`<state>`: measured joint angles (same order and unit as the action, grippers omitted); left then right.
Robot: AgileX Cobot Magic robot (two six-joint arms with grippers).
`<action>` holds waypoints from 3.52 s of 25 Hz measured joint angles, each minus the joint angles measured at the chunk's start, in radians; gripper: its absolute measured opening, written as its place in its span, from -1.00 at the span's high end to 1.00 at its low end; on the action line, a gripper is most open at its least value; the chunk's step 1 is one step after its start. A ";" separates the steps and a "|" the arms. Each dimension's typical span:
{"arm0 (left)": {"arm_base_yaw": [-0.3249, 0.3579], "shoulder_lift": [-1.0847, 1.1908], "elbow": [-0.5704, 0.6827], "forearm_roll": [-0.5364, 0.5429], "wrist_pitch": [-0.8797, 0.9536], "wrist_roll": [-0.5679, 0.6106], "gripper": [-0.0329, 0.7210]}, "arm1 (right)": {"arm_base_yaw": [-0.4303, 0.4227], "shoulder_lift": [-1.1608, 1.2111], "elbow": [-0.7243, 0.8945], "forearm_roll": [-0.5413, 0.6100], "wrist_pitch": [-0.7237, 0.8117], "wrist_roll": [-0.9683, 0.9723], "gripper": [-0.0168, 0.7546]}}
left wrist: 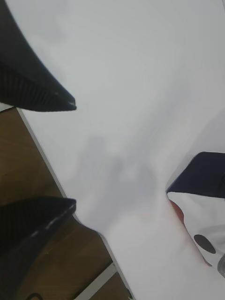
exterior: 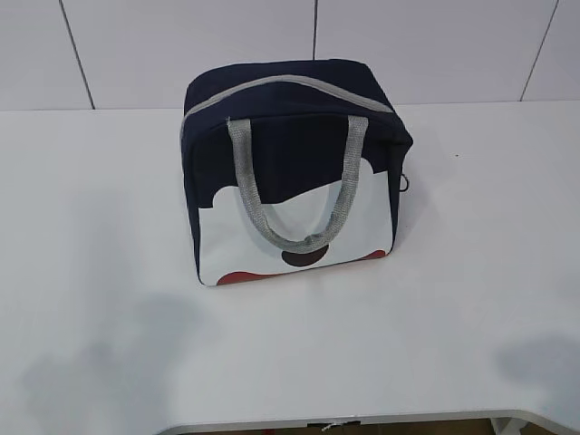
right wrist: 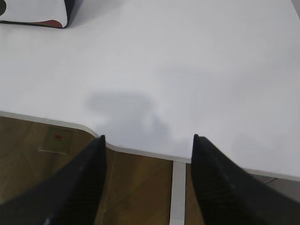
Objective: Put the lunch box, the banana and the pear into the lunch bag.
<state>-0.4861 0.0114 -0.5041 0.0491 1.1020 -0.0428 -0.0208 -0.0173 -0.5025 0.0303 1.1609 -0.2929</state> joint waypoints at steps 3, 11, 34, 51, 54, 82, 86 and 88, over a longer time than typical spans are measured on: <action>0.000 0.000 0.000 0.000 0.000 0.000 -0.19 | 0.000 0.000 0.000 0.000 0.000 0.000 -0.28; 0.000 0.000 0.000 0.002 0.000 0.000 -0.19 | 0.000 0.000 0.000 -0.002 -0.002 0.007 -0.28; 0.000 0.000 0.000 -0.017 0.000 0.000 -0.18 | 0.000 0.000 0.000 -0.005 -0.002 0.008 -0.28; 0.050 0.000 0.000 -0.019 0.000 0.000 -0.18 | 0.000 0.000 0.000 -0.006 -0.002 0.008 -0.28; 0.136 0.000 0.000 -0.019 0.000 0.000 -0.18 | 0.000 0.000 0.000 -0.006 -0.002 0.008 -0.28; 0.517 0.000 0.000 -0.020 0.000 0.000 -0.18 | 0.000 0.000 0.000 -0.006 -0.002 0.008 -0.28; 0.517 0.000 0.000 -0.020 0.000 0.000 -0.18 | 0.000 0.000 0.000 -0.006 -0.002 0.008 -0.28; 0.517 0.000 0.000 -0.020 0.000 0.000 -0.18 | 0.000 0.000 0.000 -0.006 -0.002 0.008 -0.28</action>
<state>0.0310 0.0114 -0.5041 0.0288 1.1020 -0.0428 -0.0208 -0.0173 -0.5025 0.0239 1.1586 -0.2849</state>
